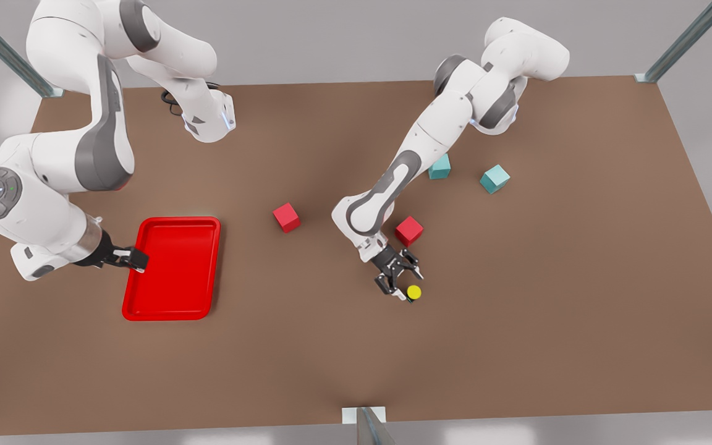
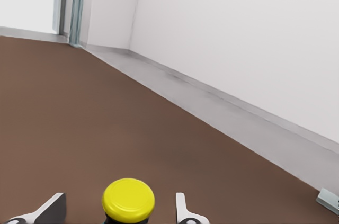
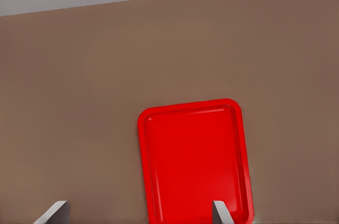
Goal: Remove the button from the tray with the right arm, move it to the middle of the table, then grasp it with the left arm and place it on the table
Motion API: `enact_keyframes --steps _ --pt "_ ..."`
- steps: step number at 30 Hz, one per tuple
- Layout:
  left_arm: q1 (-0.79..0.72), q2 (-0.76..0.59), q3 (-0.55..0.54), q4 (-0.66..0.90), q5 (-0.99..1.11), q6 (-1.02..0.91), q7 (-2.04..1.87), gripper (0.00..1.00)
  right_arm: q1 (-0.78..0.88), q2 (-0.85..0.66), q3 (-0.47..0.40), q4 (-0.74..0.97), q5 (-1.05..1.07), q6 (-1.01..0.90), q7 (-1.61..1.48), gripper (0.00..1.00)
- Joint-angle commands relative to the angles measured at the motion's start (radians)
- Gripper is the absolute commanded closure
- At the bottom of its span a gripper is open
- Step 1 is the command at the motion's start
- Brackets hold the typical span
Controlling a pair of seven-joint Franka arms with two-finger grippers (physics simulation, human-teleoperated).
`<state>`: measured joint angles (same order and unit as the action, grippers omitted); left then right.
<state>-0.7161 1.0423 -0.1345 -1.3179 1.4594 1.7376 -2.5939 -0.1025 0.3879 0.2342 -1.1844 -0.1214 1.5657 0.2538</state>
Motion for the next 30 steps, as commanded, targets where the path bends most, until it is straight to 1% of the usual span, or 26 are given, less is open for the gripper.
enact_keyframes --steps 1,5,6,7,8,9,10,11,12,13,14,15,16,17,18,19,20,22,24,30 --pt "0.000 -0.008 0.001 0.002 -0.001 -0.007 -0.020 0.00 0.003 -0.001 0.002 0.000 0.003 -0.006 0.035 0.00" --pt "-0.002 -0.076 -0.001 0.006 -0.007 -0.041 0.084 0.00 0.007 -0.001 0.002 0.000 0.000 -0.006 0.035 0.00" --pt "-0.002 -0.119 -0.005 0.006 -0.033 -0.076 0.180 0.00 0.007 -0.001 0.002 0.000 -0.001 -0.006 0.035 0.00" --pt "-0.002 -0.189 -0.004 0.006 -0.147 -0.081 0.347 0.00 0.007 -0.001 0.000 0.000 -0.001 -0.006 0.035 0.00" --pt "0.003 -0.270 -0.002 0.008 -0.314 -0.081 0.623 0.00 0.006 -0.001 0.000 0.000 -0.003 -0.006 0.035 0.00" --pt "0.027 -0.333 0.007 0.067 -0.572 -0.090 1.075 0.00 0.007 -0.001 0.000 0.000 -0.003 -0.006 0.035 0.00" --pt "0.118 -0.375 0.004 0.183 -0.830 -0.203 1.532 0.00 0.007 -0.001 0.000 0.000 -0.003 -0.006 0.035 0.00" --pt "0.236 -0.377 0.003 0.328 -1.063 -0.361 1.960 0.00 0.007 -0.001 0.000 0.000 -0.003 -0.006 0.035 0.00" --pt "0.337 -0.378 -0.001 0.355 -1.188 -0.441 2.291 0.00 0.007 -0.001 0.000 0.000 -0.003 -0.006 0.035 0.00" --pt "0.420 -0.378 -0.002 0.355 -1.264 -0.524 2.577 0.00 0.006 -0.001 0.000 0.000 -0.003 -0.006 0.035 0.00" --pt "0.454 -0.421 0.001 0.364 -1.274 -0.576 2.720 0.00 0.006 -0.001 0.000 0.000 -0.003 -0.006 0.035 0.00" --pt "0.478 -0.585 -0.004 0.286 -1.275 -0.560 2.701 0.00 0.007 -0.001 0.000 0.002 -0.003 -0.006 0.035 0.00" --pt "0.489 -0.734 0.001 0.175 -1.277 -0.497 2.700 0.00 0.007 -0.001 0.000 0.000 -0.003 -0.006 0.035 0.00" --pt "0.495 -0.849 0.007 0.094 -1.285 -0.474 2.698 0.00 0.007 -0.001 0.000 0.000 -0.003 -0.006 0.035 0.00" --pt "0.497 -0.918 0.016 0.020 -1.295 -0.422 2.678 0.00 0.006 -0.001 0.000 0.000 -0.003 -0.006 0.035 0.00" --pt "0.503 -1.012 0.019 -0.151 -1.363 -0.274 2.533 0.00 0.006 -0.001 0.000 0.000 -0.003 -0.006 0.035 0.00" --pt "0.503 -0.996 0.019 -0.198 -1.404 -0.216 2.499 0.00 0.006 -0.001 0.000 0.000 -0.003 -0.006 0.035 0.00" --pt "0.498 -0.940 0.015 -0.195 -1.413 -0.193 2.517 0.00 0.006 -0.001 0.000 0.000 -0.001 -0.006 0.033 0.00" --pt "0.503 -0.946 0.015 -0.195 -1.413 -0.208 2.666 0.00 0.000 -0.001 0.002 0.000 0.000 -0.006 0.033 0.00" --pt "0.504 -0.961 0.013 -0.195 -1.412 -0.228 2.677 0.00 0.007 -0.001 0.002 -0.001 -0.003 -0.006 0.033 0.00"
